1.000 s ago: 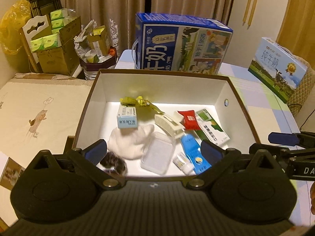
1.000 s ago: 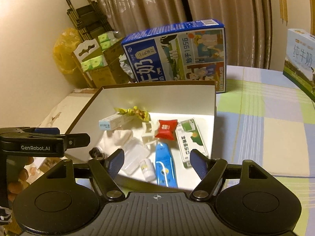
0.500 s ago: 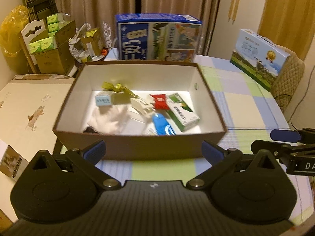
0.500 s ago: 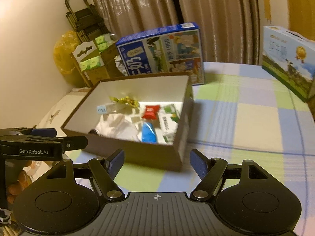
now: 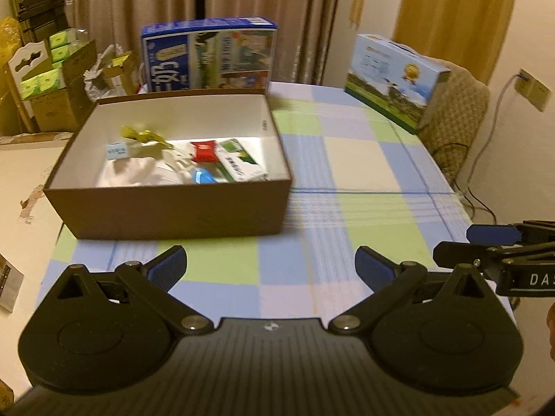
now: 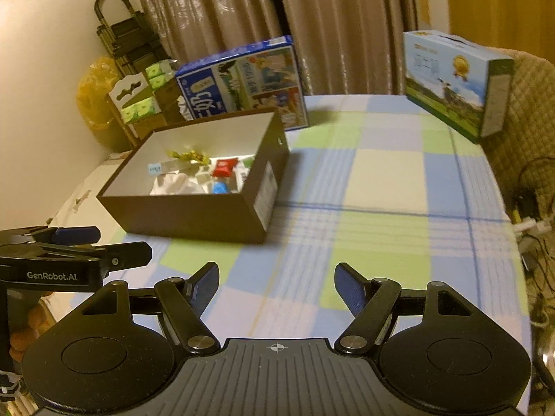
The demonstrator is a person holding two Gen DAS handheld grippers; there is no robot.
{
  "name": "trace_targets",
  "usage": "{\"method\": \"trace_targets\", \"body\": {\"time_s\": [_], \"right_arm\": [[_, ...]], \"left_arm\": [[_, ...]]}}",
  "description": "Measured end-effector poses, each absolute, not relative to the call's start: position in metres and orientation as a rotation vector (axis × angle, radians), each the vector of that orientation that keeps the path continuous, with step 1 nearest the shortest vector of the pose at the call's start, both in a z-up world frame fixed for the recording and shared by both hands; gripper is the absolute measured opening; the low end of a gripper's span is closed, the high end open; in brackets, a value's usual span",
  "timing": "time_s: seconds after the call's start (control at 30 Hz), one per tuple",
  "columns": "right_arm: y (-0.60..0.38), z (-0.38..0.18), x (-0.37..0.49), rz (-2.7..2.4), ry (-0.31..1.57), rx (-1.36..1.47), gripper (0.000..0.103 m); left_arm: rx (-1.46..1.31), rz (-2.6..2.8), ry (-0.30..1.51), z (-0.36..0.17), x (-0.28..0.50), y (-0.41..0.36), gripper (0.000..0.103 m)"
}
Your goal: Organize objects
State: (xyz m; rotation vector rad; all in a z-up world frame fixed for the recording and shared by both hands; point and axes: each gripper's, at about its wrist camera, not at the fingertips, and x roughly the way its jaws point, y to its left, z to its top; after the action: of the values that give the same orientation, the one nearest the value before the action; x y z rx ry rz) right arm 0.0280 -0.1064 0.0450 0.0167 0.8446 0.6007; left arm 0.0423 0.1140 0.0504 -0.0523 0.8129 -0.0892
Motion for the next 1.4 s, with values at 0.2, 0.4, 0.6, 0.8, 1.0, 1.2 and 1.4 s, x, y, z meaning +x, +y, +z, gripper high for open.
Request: {"method": "trace_targets", "body": {"time_s": [0.2, 0.4, 0.6, 0.8, 1.0, 1.2, 1.4], "right_arm": [[-0.138, 0.046, 0.007, 0.575, 0.846, 0.026, 0.071], [-0.158, 0.047, -0.010, 0.565, 0.846, 0.036, 0.071], [-0.170, 0.045, -0.019, 0.559, 0.852, 0.040, 0.071], [-0.176, 0.043, -0.024, 0.565, 0.857, 0.042, 0.071], [-0.178, 0.042, -0.026, 0.561, 0.858, 0.043, 0.071], [-0.180, 0.041, -0.024, 0.560, 0.856, 0.045, 0.071], [-0.181, 0.040, -0.022, 0.557, 0.861, 0.047, 0.071]], "left_arm": [[-0.037, -0.111, 0.807, 0.052, 0.019, 0.091, 0.102], [-0.047, -0.124, 0.811, 0.050, 0.002, 0.075, 0.102], [-0.042, -0.127, 0.817, 0.047, -0.011, 0.065, 0.102], [-0.041, -0.121, 0.823, 0.044, -0.017, 0.060, 0.102], [-0.038, -0.123, 0.821, 0.044, -0.018, 0.057, 0.102], [-0.034, -0.119, 0.822, 0.043, -0.017, 0.055, 0.102], [-0.034, -0.117, 0.825, 0.043, -0.012, 0.054, 0.102]]}}
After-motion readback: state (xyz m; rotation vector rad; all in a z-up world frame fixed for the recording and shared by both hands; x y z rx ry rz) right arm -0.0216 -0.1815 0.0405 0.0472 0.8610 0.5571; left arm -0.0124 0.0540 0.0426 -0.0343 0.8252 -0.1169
